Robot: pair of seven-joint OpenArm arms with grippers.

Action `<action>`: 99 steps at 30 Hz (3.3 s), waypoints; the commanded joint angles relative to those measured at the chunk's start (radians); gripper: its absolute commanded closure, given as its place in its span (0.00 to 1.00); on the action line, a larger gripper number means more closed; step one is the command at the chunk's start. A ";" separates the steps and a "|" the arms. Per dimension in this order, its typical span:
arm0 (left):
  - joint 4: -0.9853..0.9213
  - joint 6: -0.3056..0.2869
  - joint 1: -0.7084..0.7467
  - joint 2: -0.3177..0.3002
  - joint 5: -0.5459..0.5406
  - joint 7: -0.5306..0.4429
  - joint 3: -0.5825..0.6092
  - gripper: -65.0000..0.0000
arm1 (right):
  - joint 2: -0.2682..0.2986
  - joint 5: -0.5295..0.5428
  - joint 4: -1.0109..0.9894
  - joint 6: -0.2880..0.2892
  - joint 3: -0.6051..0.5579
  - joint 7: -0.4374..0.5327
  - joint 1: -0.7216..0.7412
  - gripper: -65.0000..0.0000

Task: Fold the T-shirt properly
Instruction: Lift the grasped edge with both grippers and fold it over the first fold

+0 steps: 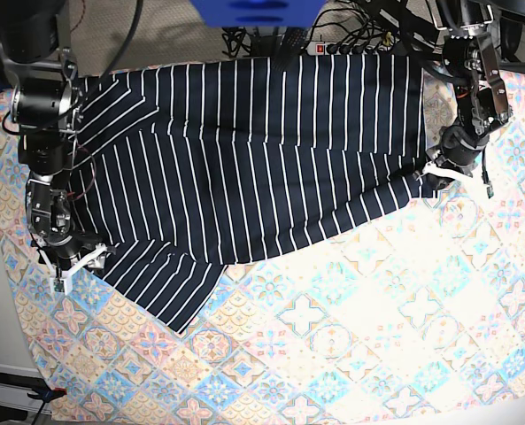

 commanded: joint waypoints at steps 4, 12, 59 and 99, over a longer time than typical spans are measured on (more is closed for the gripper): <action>0.019 -0.005 -0.002 -0.012 -0.004 -0.019 -0.006 1.00 | 0.022 0.009 -0.066 0.007 -0.018 0.094 0.032 0.33; 0.019 -0.005 -0.002 -0.012 -0.004 -0.019 -0.006 1.00 | 0.043 0.009 -0.151 0.007 -0.019 0.157 0.028 0.33; 0.096 -0.005 0.059 -0.013 -0.004 -0.023 -0.007 1.00 | 0.078 0.016 0.841 0.150 0.328 -0.104 -0.691 0.99; 0.194 -0.106 0.233 -0.016 0.003 -0.003 -0.139 1.00 | 0.049 0.016 1.008 0.150 0.423 -0.104 -0.915 1.00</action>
